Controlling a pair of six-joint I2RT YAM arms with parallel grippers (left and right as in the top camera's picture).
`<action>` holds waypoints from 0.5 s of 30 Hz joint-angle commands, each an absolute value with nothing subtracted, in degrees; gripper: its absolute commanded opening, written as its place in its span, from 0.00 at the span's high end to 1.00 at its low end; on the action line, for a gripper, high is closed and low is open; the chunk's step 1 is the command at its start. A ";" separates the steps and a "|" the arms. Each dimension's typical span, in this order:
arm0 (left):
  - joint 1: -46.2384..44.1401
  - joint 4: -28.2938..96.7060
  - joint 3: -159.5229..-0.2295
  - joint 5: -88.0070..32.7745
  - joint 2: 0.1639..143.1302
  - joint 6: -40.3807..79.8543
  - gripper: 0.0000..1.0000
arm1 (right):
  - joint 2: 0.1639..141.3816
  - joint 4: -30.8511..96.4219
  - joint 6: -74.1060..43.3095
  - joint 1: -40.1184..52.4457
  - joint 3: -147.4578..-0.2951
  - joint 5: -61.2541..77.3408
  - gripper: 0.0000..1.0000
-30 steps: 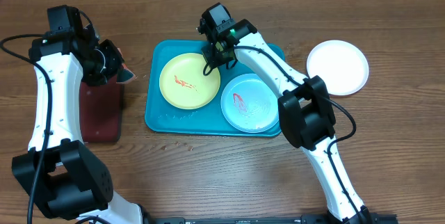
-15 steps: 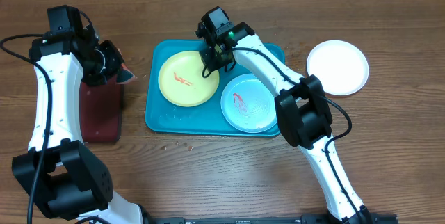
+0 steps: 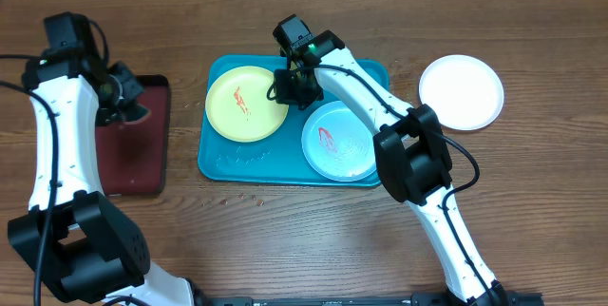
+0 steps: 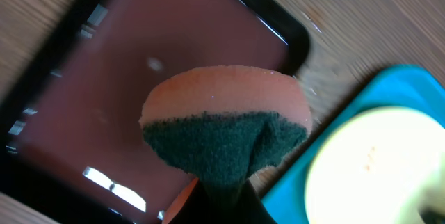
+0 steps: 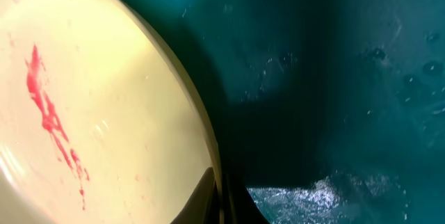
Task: Clean dirty plates on tray and stack at the side
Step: 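Grasp the yellow plate rim with the right gripper and pull it center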
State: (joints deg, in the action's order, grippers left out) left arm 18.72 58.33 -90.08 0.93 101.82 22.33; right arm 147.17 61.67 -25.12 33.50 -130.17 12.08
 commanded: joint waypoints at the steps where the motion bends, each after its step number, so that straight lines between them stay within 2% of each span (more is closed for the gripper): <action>1: 20.23 57.08 -90.43 6.15 103.81 21.96 0.96 | 148.94 63.48 -24.80 35.31 -129.40 11.60 0.96; 5: 21.32 56.93 -90.43 2.63 107.00 17.69 0.96 | 148.94 63.44 -22.46 36.38 -129.38 10.33 0.96; 15: 22.31 53.65 -90.43 2.94 115.90 16.71 0.96 | 148.94 65.04 -22.55 37.56 -129.38 10.61 0.96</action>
